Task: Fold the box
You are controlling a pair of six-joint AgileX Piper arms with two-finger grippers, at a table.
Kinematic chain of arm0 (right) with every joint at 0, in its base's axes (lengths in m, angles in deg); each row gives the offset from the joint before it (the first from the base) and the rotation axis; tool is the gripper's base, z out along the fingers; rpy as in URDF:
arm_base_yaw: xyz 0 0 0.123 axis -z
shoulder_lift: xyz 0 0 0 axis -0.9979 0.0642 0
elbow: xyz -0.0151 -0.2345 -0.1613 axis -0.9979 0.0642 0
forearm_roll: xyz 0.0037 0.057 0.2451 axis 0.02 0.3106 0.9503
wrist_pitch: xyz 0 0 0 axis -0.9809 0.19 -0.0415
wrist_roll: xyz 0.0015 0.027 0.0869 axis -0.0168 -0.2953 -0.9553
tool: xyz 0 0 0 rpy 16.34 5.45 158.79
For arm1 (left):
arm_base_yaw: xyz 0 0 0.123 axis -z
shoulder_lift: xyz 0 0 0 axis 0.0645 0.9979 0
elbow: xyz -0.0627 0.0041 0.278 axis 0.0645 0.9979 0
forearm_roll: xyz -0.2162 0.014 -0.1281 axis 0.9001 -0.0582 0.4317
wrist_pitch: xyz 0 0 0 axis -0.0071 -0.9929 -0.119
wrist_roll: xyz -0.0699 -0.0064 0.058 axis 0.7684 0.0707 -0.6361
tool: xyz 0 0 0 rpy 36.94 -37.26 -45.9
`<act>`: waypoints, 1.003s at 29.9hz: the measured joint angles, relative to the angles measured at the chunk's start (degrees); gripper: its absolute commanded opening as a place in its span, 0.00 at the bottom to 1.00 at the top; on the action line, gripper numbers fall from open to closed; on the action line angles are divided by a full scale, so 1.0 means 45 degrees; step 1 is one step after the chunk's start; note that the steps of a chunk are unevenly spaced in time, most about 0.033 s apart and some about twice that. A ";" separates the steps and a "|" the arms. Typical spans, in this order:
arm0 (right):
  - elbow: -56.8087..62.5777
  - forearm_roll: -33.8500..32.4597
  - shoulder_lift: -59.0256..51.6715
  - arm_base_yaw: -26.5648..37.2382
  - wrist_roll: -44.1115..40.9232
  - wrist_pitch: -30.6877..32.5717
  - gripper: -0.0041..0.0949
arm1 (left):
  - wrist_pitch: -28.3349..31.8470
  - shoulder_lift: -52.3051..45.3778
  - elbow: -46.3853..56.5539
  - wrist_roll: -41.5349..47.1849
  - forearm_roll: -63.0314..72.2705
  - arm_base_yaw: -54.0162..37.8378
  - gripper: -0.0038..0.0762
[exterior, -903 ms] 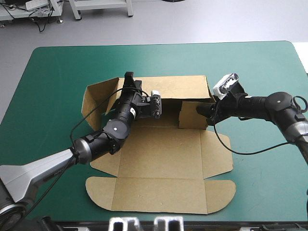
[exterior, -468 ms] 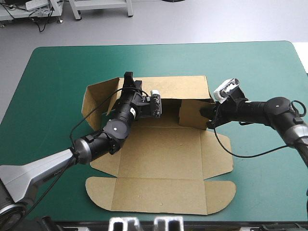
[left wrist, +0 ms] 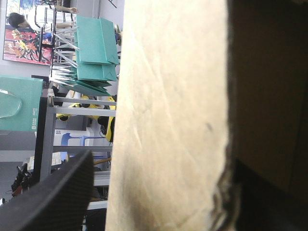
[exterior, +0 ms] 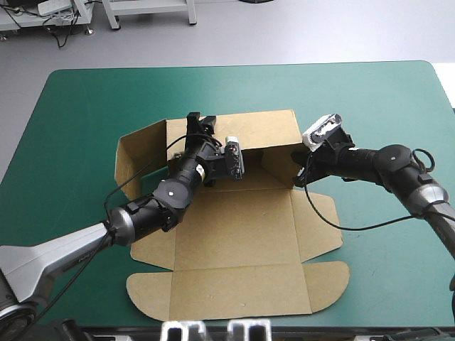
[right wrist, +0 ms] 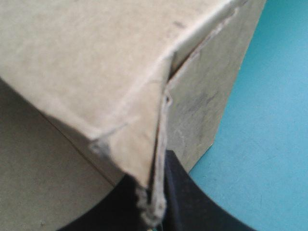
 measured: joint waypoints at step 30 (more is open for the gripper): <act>-0.4630 -0.6253 0.0012 0.2385 -0.6353 0.2305 0.02 | -0.1127 -0.3146 -0.0060 0.2249 0.1800 0.2160 0.07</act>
